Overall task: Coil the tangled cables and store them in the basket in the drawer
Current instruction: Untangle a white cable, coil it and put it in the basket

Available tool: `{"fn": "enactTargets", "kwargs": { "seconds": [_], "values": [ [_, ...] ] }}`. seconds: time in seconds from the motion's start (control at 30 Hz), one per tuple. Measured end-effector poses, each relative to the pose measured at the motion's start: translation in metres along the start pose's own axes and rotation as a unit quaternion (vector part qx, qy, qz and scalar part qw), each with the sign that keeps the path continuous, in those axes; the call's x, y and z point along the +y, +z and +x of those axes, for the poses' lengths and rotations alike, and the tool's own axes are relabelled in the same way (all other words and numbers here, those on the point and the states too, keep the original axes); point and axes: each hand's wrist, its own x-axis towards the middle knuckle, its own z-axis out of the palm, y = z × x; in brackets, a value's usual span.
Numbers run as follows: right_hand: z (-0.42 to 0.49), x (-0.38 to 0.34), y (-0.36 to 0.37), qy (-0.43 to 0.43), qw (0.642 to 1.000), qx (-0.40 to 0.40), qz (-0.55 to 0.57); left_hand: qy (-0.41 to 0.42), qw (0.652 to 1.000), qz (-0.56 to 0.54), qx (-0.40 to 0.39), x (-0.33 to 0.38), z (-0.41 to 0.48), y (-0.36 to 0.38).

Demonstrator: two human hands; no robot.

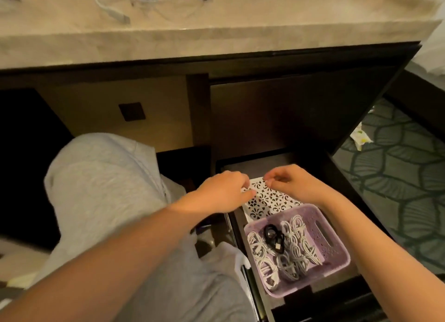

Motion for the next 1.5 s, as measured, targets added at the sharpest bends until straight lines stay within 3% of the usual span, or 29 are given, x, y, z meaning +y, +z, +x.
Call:
{"fn": "enactTargets", "kwargs": {
  "seconds": [0.33, 0.57, 0.87, 1.13, 1.2, 1.33, 1.5],
  "values": [
    [0.003, -0.168, -0.063, -0.199, 0.98, 0.012, -0.026, -0.031, 0.993, 0.022, 0.116, -0.021, -0.095, -0.15],
    [0.024, -0.278, -0.087, -0.273, 0.96, 0.038, -0.056, -0.037, 0.965, 0.075, 0.249, -0.039, -0.147, -0.231],
    [0.077, -0.371, -0.085, -0.314, 0.942, 0.047, -0.106, -0.087, 0.949, 0.116, 0.281, -0.079, -0.161, -0.294],
    [0.154, -0.425, -0.068, -0.305, 0.931, 0.049, -0.197, -0.214, 0.925, 0.124, 0.288, -0.146, -0.131, -0.336],
    [0.171, -0.435, -0.064, -0.308, 0.922, 0.063, -0.226, -0.246, 0.904, 0.129, 0.325, -0.165, -0.12, -0.343],
    [0.214, -0.451, -0.054, -0.292, 0.927, 0.075, -0.224, -0.323, 0.856, 0.07, 0.398, -0.201, -0.098, -0.362],
    [0.257, -0.458, -0.045, -0.276, 0.937, 0.095, -0.19, -0.317, 0.853, 0.012, 0.415, -0.233, -0.07, -0.386]
  ]
}}
